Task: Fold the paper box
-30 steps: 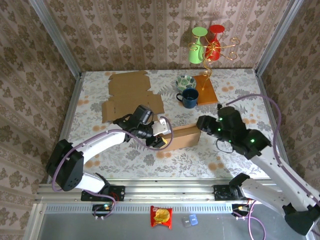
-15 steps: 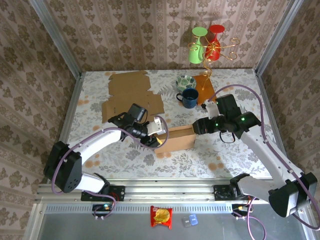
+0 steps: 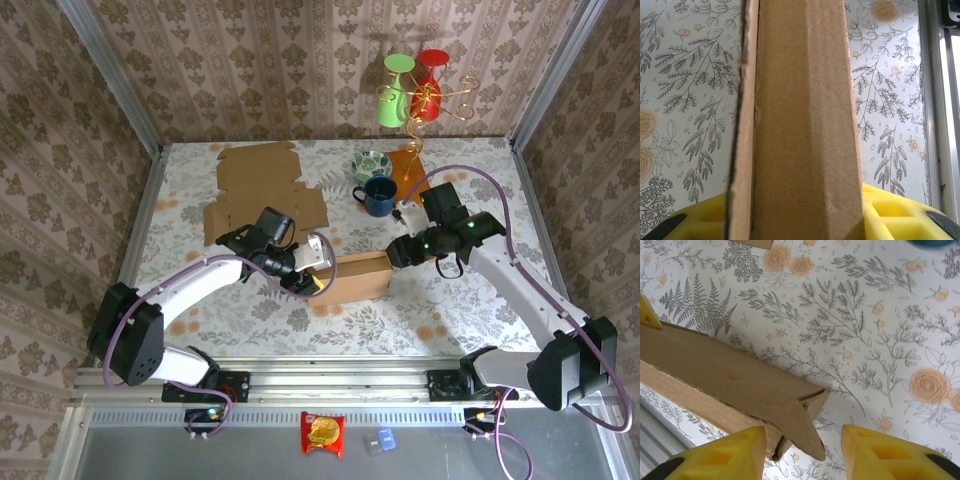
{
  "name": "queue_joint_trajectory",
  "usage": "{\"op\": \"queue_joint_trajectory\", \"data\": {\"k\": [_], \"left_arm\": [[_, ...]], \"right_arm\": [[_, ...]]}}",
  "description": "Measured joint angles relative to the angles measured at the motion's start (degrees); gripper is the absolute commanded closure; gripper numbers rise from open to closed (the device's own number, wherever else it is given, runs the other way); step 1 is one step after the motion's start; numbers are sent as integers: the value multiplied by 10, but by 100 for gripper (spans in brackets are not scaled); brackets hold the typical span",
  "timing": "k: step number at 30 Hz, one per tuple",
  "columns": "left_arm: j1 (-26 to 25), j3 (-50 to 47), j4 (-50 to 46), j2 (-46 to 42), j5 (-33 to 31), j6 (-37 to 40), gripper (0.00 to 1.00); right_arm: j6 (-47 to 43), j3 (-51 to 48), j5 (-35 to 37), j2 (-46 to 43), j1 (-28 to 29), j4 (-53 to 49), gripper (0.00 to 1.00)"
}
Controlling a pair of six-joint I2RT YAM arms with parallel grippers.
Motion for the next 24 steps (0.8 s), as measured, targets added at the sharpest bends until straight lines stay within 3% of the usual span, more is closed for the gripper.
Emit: {"op": "queue_joint_trajectory", "data": {"k": [4, 15, 24], "left_arm": [[0, 0, 0, 0, 0, 0, 62], [0, 0, 0, 0, 0, 0, 62], [0, 0, 1, 0, -2, 0, 63]], "right_arm": [[0, 4, 9, 3, 7, -1, 70], [-2, 12, 34, 15, 23, -13, 80], [2, 26, 60, 22, 47, -22, 99]]}}
